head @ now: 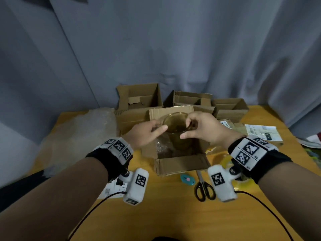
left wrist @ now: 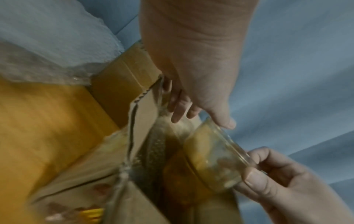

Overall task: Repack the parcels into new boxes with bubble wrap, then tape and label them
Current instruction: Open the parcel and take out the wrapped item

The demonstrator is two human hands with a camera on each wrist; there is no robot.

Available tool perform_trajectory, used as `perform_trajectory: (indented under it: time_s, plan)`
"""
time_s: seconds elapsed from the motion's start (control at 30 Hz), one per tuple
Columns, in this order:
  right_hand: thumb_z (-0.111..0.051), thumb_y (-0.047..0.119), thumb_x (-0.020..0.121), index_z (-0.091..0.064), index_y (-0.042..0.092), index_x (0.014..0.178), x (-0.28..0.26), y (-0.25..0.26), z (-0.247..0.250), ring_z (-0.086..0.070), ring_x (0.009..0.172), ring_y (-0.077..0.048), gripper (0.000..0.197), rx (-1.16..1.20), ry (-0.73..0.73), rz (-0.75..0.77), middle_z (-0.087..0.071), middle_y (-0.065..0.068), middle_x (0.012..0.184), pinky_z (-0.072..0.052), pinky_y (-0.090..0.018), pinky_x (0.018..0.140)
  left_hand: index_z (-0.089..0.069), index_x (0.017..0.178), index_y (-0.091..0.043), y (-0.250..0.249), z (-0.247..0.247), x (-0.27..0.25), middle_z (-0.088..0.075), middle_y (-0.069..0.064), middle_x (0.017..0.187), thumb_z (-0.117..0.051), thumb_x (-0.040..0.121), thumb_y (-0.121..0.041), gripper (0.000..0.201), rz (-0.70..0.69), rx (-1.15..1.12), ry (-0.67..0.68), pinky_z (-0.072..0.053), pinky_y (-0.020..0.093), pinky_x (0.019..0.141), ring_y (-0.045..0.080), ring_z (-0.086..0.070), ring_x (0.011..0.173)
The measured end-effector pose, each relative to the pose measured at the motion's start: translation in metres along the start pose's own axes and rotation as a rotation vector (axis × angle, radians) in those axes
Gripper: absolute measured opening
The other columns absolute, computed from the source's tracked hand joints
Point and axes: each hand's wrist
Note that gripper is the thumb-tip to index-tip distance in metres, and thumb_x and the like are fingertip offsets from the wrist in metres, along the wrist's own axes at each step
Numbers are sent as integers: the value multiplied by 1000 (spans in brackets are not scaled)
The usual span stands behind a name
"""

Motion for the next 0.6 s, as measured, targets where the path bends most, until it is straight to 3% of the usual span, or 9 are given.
perform_trajectory:
  time_s: [0.07, 0.13, 0.17, 0.23, 0.27, 0.33, 0.4, 0.5, 0.6]
  plan:
    - [-87, 27, 63, -56, 20, 74, -6, 10, 8, -53, 79, -2, 33, 72, -51, 103, -55, 15, 91, -42, -15, 71, -51, 128, -20, -19, 11, -3, -63, -5, 110, -42, 96, -47, 43, 8, -240, -36, -51, 24, 75, 9, -66, 87]
    - [-86, 28, 64, -57, 19, 77, -11, 22, 9, -49, 112, 0, 33, 37, -106, 186, -50, 13, 119, -35, -8, 91, -51, 120, -19, -31, 25, -5, -66, 0, 97, -50, 96, -35, 29, 36, -377, -38, -56, 23, 61, 14, -70, 70]
    - [-85, 30, 64, -57, 20, 79, -13, 28, 9, -43, 123, -3, 33, 10, -136, 225, -48, 8, 128, -32, -12, 98, -51, 117, -14, -33, 33, -6, -67, 5, 93, -52, 96, -24, 24, 57, -402, -42, -56, 23, 58, 16, -70, 67]
    - [-83, 33, 67, -58, 20, 85, -15, 42, 6, -42, 127, -7, 34, 27, -196, 302, -49, 0, 136, -36, -20, 101, -53, 117, -7, -33, 48, -12, -65, 12, 89, -46, 96, -6, 22, 95, -437, -88, -59, 27, 61, 20, -71, 68]
    - [-81, 34, 69, -59, 21, 94, -14, 49, 4, -43, 126, -6, 36, 62, -222, 333, -50, 0, 136, -37, -18, 102, -53, 117, -5, -31, 55, -15, -64, 14, 88, -43, 95, -2, 24, 108, -461, -120, -60, 32, 65, 23, -70, 71]
    - [-76, 33, 77, -49, 22, 120, -11, 61, 2, -46, 124, -5, 52, 168, -257, 358, -49, 4, 134, -38, -18, 103, -53, 117, -4, -25, 68, -26, -62, 17, 87, -43, 94, 1, 26, 103, -540, -211, -61, 36, 66, 25, -68, 77]
    - [-70, 30, 85, -38, 22, 134, -5, 70, 0, -50, 120, -8, 59, 256, -301, 332, -46, 6, 137, -42, -23, 101, -53, 115, -2, -16, 75, -37, -59, 17, 84, -44, 93, 3, 24, 100, -676, -326, -60, 32, 62, 23, -65, 78]
    - [-62, 22, 91, -38, 19, 137, 4, 66, -5, -51, 117, -9, 52, 205, -352, 247, -47, 3, 137, -45, -27, 100, -54, 110, -2, 6, 77, -50, -57, 12, 81, -46, 92, 4, 21, 180, -885, -490, -60, 30, 65, 22, -65, 75]
    - [-61, 16, 91, -41, 16, 136, 13, 48, -14, -50, 121, -12, 49, 88, -372, 167, -50, 0, 135, -41, -29, 104, -60, 90, -4, 34, 66, -54, -63, 6, 68, -52, 88, 1, 11, 278, -884, -548, -59, 33, 74, 22, -68, 68]
Point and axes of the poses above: each hand's wrist, its own x-axis towards the middle knuckle, its own z-axis out of the back of the hand, y = z × x
